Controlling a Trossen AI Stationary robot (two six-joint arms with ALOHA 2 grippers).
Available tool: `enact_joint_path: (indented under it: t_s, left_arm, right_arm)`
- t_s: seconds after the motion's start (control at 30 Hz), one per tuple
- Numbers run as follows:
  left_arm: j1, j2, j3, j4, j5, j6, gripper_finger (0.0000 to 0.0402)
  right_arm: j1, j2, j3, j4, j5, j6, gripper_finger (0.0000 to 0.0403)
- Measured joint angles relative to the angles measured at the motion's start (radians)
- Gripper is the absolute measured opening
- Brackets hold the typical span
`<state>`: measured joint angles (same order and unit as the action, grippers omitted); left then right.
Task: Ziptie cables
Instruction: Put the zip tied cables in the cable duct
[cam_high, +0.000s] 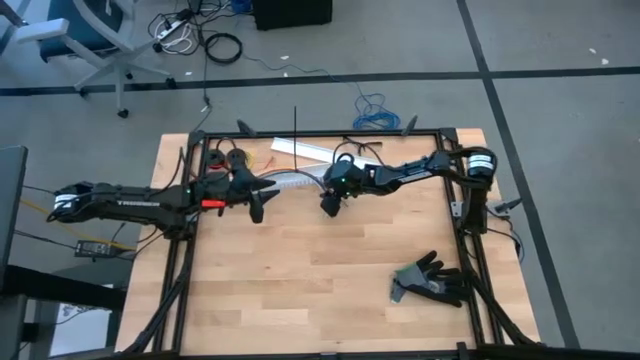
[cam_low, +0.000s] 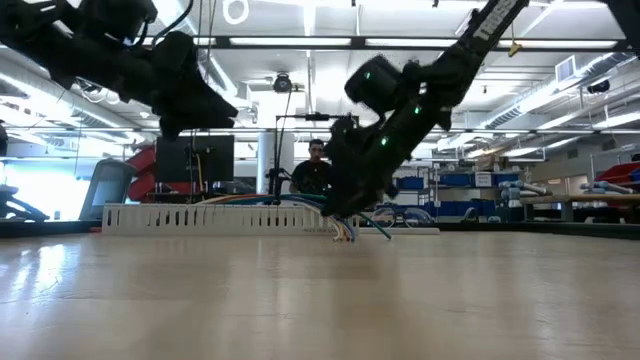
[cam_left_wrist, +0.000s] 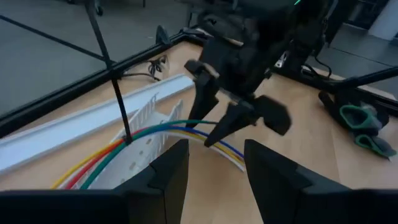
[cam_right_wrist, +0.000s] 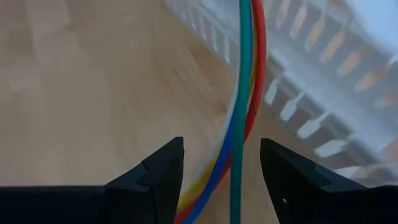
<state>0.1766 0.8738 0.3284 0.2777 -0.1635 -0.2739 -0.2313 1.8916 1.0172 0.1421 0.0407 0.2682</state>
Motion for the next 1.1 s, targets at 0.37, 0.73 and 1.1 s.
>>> enact_joint_path:
  t_s: [0.37, 0.73, 1.1]
  left_arm:
    - [-0.023, 0.002, -0.002, 0.023, -0.003, -0.004, 0.0165]
    - [-0.023, 0.002, -0.002, 0.016, -0.002, -0.014, 0.0165]
    - [-0.028, 0.003, -0.002, -0.013, -0.001, -0.022, 0.0165]
  right_arm:
    - [0.001, 0.125, 0.123, -0.129, -0.005, 0.01, 0.0105]
    - [-0.016, 0.053, 0.349, -0.52, -0.001, -0.159, 0.0015]
    - [-0.16, 0.055, 0.419, -0.676, -0.015, -0.34, 0.0014]
